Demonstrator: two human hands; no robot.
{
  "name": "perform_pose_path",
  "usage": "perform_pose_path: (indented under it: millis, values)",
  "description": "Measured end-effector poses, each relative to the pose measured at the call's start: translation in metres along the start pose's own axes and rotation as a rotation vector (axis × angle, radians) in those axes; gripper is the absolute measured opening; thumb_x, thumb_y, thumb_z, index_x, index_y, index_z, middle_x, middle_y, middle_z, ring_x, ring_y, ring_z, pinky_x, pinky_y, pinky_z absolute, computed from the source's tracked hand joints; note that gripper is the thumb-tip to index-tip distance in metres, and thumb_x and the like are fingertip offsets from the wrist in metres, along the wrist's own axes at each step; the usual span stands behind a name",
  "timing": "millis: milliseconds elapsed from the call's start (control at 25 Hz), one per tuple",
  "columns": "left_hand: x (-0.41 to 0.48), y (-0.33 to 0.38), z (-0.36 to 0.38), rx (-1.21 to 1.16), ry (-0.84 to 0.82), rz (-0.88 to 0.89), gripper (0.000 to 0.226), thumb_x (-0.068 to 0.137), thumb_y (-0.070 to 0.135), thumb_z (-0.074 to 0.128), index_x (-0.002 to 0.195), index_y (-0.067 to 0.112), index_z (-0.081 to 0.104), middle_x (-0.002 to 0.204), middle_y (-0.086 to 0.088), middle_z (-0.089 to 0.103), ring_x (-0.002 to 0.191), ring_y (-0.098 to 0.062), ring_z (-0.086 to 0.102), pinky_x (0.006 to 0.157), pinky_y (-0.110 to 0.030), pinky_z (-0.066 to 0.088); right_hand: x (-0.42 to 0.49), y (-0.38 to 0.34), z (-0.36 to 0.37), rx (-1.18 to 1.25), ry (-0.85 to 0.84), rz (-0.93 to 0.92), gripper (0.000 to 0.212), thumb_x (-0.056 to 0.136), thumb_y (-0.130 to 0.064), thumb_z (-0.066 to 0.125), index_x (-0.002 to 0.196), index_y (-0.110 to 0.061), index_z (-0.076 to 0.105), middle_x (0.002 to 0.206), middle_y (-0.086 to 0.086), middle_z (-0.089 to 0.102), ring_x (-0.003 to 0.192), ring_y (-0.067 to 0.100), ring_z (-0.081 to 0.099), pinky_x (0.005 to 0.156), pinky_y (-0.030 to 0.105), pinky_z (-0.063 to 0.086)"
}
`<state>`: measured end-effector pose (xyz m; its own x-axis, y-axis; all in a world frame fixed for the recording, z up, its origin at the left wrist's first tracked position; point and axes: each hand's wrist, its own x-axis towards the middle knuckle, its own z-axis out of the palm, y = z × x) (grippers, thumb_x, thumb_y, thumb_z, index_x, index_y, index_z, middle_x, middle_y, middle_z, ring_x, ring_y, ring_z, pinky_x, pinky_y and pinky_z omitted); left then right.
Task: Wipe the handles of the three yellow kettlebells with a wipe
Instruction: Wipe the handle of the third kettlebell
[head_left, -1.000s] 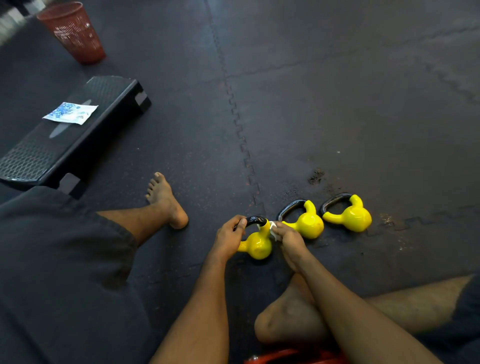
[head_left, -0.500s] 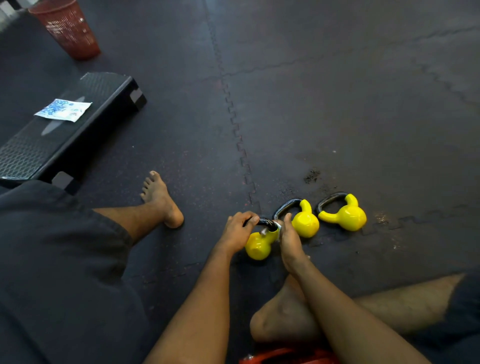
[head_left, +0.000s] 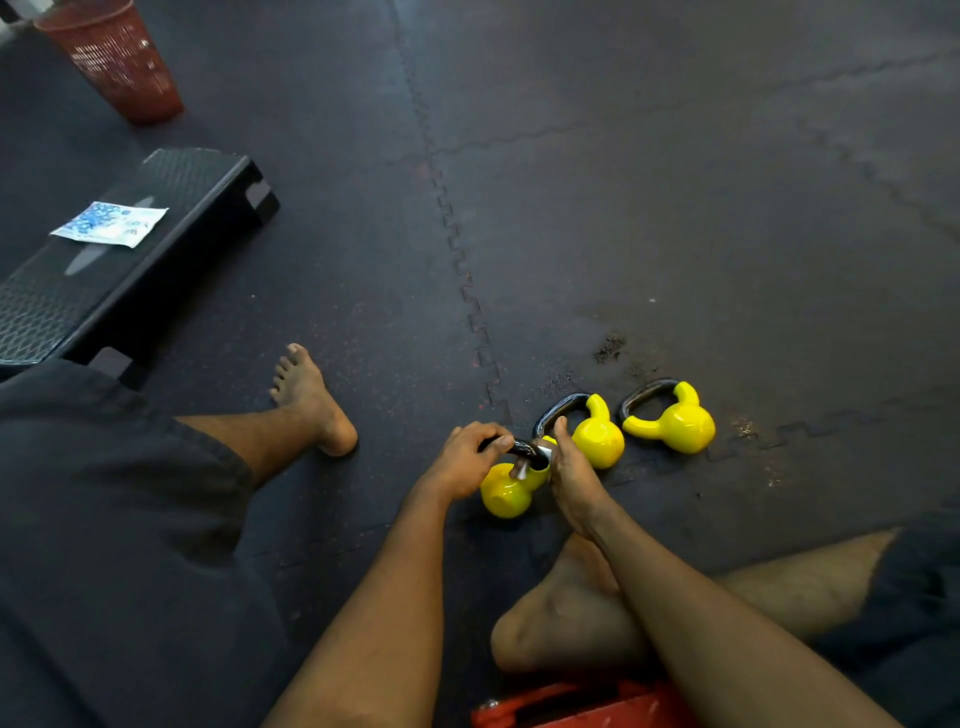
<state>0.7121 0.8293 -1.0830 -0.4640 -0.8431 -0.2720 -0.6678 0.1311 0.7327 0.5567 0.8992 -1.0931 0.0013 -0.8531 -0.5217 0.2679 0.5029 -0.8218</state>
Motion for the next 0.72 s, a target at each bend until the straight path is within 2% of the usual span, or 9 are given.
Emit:
perform_pose_path:
  millis: [120,200,280,400,520,560,640,720]
  values:
    - [0.003,-0.004,0.008,0.005,0.139,-0.071,0.021,0.098,0.033,0.048,0.097,0.023,0.067,0.092,-0.004,0.06,0.096,-0.026,0.053,0.085,-0.035,0.04,-0.007,-0.001,0.005,0.056,0.063,-0.005,0.064,0.1,-0.055,0.018,0.087,-0.011,0.063,0.077,-0.003,0.068,0.081,0.01,0.056,0.081,0.024,0.041]
    - [0.004,-0.008,0.012,0.035,0.19,-0.095,0.023,0.1,0.03,0.044,0.096,0.018,0.063,0.096,-0.01,0.062,0.097,-0.029,0.054,0.085,-0.036,0.035,-0.008,-0.001,0.008,0.158,0.093,0.019,0.052,0.102,-0.049,0.019,0.097,-0.017,0.059,0.091,-0.009,0.065,0.095,0.008,0.055,0.091,0.024,0.04]
    - [0.004,-0.012,0.011,0.047,0.174,-0.079,0.023,0.101,0.03,0.042,0.095,0.018,0.061,0.095,-0.01,0.062,0.096,-0.03,0.054,0.086,-0.037,0.035,-0.006,0.0,0.005,0.195,0.093,0.023,0.06,0.1,-0.053,0.019,0.101,-0.011,0.062,0.097,-0.001,0.068,0.105,0.014,0.053,0.105,0.029,0.033]
    - [0.0,-0.011,0.003,0.02,0.044,-0.03,0.021,0.099,0.034,0.045,0.101,0.025,0.064,0.091,-0.002,0.056,0.096,-0.026,0.053,0.087,-0.038,0.039,0.003,0.004,0.001,0.073,0.001,0.009,0.085,0.093,-0.068,0.017,0.099,0.002,0.066,0.089,0.019,0.063,0.093,0.027,0.053,0.096,0.038,0.035]
    - [-0.002,-0.003,-0.003,-0.02,-0.064,-0.004,0.019,0.098,0.033,0.05,0.104,0.026,0.067,0.097,-0.003,0.058,0.1,-0.023,0.052,0.088,-0.036,0.041,0.005,0.006,-0.003,-0.004,-0.074,-0.026,0.095,0.091,-0.07,0.009,0.076,0.004,0.067,0.082,0.025,0.061,0.084,0.027,0.058,0.09,0.037,0.039]
    - [-0.001,-0.001,-0.003,-0.033,-0.06,-0.005,0.019,0.098,0.032,0.051,0.104,0.025,0.067,0.099,-0.005,0.058,0.099,-0.022,0.051,0.087,-0.035,0.041,0.005,0.005,-0.002,-0.01,-0.065,-0.031,0.095,0.091,-0.07,0.01,0.079,0.003,0.069,0.083,0.025,0.062,0.084,0.026,0.059,0.09,0.035,0.042]
    - [0.001,-0.002,0.0,-0.03,0.012,-0.014,0.019,0.097,0.032,0.051,0.1,0.024,0.068,0.093,-0.004,0.057,0.096,-0.024,0.052,0.083,-0.033,0.039,0.006,0.009,-0.002,0.03,-0.007,-0.016,0.088,0.089,-0.076,0.019,0.09,-0.006,0.072,0.083,0.016,0.066,0.086,0.023,0.059,0.092,0.033,0.042]
    - [0.004,-0.003,0.007,0.019,0.105,-0.059,0.022,0.098,0.033,0.048,0.099,0.022,0.067,0.093,-0.005,0.058,0.096,-0.025,0.052,0.081,-0.031,0.036,0.004,0.011,-0.001,0.007,0.117,-0.002,0.063,0.082,-0.082,0.032,0.082,-0.027,0.062,0.076,-0.01,0.06,0.078,0.01,0.052,0.082,0.027,0.041]
